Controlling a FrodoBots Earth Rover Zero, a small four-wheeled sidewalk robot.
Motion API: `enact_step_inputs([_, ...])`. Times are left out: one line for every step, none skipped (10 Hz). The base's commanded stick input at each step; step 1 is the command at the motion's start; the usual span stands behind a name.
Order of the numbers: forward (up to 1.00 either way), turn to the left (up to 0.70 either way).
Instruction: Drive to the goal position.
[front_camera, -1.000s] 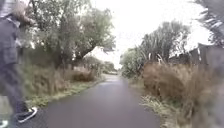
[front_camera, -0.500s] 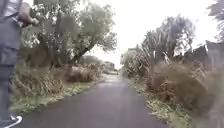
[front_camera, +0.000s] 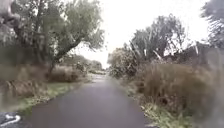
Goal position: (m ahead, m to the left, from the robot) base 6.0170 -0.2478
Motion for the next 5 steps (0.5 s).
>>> enact_step_inputs([0.85,0.00])
enact_step_inputs([0.85,0.00])
enact_step_inputs([0.85,0.00])
enact_step_inputs([0.85,0.00])
enact_step_inputs([0.85,0.00])
